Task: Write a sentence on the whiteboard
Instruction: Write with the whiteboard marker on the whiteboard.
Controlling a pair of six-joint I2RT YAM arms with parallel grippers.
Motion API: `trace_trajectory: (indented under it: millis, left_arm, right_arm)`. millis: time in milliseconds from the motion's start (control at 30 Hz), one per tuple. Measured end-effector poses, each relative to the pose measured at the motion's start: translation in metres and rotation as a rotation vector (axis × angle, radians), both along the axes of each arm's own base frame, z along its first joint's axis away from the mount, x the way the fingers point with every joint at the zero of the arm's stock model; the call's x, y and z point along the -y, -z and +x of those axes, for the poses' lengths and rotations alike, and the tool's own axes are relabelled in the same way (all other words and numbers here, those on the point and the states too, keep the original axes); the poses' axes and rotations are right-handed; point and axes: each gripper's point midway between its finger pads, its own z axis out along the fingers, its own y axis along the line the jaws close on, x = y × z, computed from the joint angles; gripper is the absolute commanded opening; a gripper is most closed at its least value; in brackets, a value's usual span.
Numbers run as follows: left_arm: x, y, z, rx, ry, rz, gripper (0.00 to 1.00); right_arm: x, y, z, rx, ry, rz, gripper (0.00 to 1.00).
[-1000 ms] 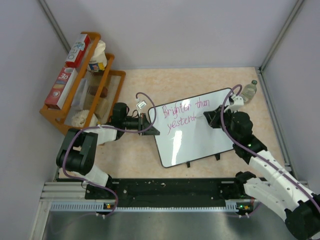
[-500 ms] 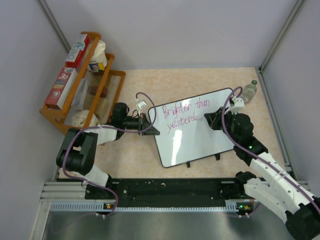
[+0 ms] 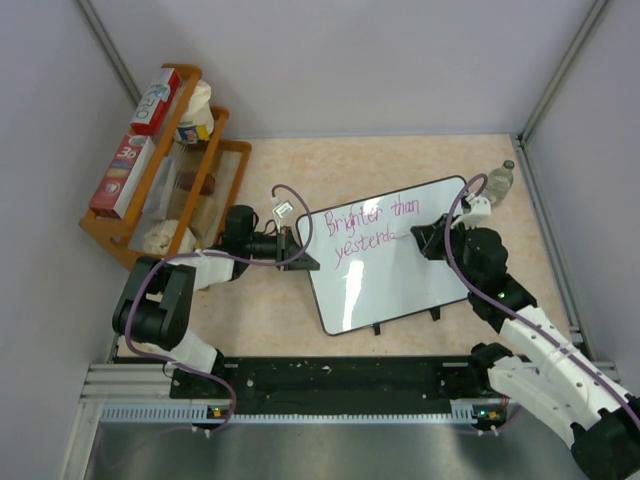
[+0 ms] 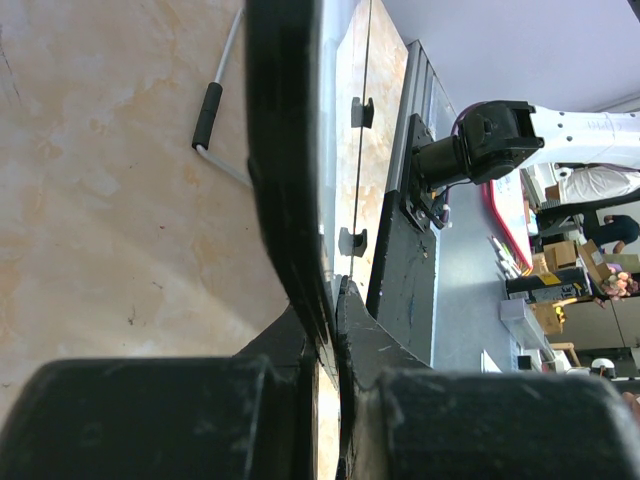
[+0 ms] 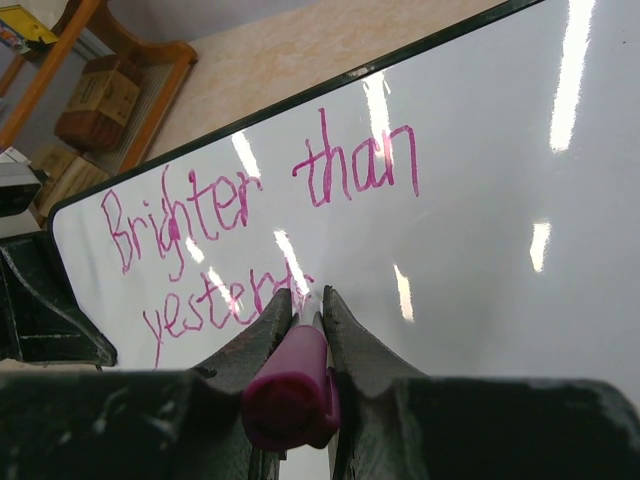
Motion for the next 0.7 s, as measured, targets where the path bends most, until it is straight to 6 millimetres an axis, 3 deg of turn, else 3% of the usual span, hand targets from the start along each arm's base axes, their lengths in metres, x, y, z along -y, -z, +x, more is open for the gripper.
trace_trajectory:
  millis: [700]
  left_arm:
    - [-0.0002,0.0008,0.0002,-0.013,-0.007,0.004,0.00]
  right_arm:
    - [-0.0005,-0.0031,0.0093,0.020,0.019,0.005,0.00]
